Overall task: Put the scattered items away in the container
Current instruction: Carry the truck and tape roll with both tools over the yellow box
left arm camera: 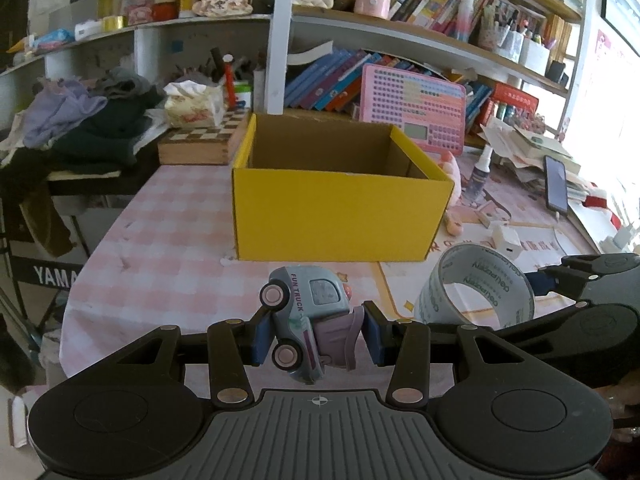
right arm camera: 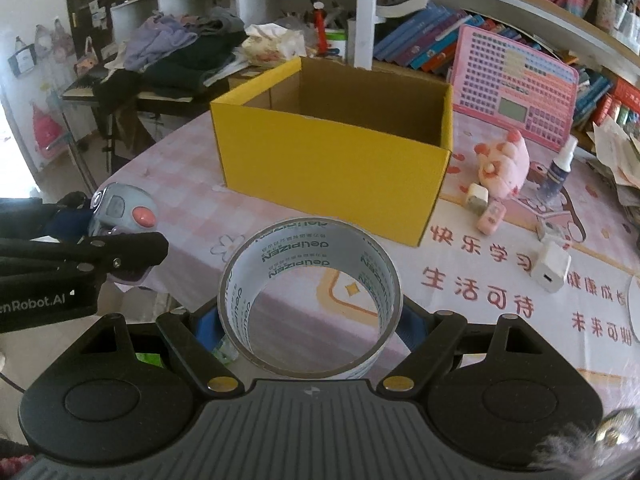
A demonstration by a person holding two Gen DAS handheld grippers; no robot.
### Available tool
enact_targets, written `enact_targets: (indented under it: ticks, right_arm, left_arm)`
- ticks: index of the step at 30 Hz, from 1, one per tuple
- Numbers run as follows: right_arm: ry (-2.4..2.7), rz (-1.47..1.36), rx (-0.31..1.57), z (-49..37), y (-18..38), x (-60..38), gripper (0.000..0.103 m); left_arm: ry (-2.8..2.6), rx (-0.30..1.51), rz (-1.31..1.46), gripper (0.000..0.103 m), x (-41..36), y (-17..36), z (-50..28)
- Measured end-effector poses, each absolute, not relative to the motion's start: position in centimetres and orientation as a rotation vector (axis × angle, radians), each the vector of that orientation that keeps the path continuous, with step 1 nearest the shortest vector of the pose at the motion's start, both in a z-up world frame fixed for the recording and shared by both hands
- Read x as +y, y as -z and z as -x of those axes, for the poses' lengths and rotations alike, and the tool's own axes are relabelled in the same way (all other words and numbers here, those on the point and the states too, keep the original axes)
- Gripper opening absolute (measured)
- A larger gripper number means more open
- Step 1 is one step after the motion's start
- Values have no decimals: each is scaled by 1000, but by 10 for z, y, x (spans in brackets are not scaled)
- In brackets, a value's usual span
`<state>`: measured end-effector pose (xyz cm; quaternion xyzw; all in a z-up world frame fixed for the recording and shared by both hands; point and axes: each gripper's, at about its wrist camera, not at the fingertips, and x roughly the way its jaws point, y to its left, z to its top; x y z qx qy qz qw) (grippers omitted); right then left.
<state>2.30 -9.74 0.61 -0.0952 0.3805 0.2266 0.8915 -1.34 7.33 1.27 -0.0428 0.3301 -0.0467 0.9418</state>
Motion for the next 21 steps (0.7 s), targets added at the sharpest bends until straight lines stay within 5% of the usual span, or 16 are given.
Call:
enact_targets:
  ticks: [21]
  right_arm:
    - [-553, 301, 599, -56, -33, -82, 83]
  left_arm:
    - [72, 570, 59, 44, 69, -37, -28]
